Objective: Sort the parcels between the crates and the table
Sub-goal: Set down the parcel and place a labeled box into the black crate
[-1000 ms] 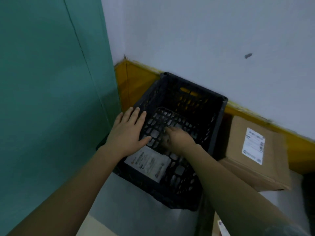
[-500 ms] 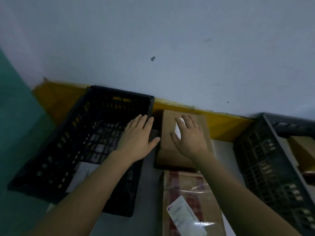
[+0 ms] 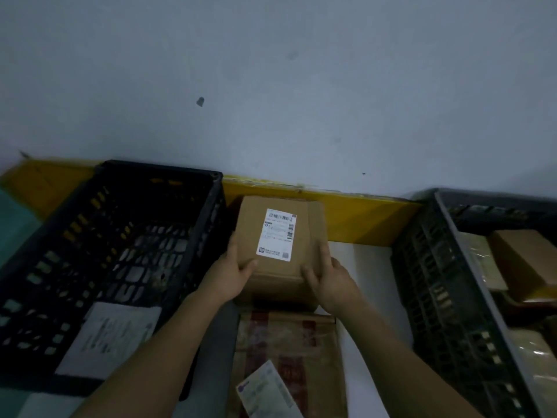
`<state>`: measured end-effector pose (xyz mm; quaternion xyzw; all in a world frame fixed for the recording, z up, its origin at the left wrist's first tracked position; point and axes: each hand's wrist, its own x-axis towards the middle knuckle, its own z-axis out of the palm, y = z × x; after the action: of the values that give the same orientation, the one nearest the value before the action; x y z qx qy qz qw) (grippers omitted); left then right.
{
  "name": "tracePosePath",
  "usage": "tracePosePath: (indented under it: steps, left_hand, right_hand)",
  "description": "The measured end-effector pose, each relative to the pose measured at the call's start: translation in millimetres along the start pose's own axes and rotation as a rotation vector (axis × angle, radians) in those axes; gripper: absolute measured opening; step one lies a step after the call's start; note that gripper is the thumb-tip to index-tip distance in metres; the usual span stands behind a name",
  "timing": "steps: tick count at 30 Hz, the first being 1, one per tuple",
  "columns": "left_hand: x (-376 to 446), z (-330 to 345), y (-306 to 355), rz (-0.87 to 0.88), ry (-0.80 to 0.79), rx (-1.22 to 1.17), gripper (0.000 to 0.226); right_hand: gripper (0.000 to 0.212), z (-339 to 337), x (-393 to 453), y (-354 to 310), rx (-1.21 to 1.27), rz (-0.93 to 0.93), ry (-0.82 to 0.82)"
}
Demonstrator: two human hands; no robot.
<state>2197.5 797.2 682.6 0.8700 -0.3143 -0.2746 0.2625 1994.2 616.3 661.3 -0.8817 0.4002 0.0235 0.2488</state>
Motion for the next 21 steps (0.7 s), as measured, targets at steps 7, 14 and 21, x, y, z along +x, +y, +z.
tracePosePath:
  steps: [7, 14, 21]
  left_hand:
    - [-14.8, -7.1, 36.0, 0.065, 0.116, -0.167, 0.098]
    - [-69.6, -51.0, 78.6, 0.278, 0.358, -0.101, 0.089]
    - [-128.6, -129.9, 100.8, 0.361, 0.655, 0.095, 0.077]
  right_hand:
    - [0.086, -24.0, -16.9, 7.0, 0.253, -0.044, 0.228]
    - [0.078, -81.4, -57.6, -22.4, 0.274, -0.098, 0.502]
    - [0.083, -143.7, -91.5, -93.1, 0.3, -0.261, 0.611]
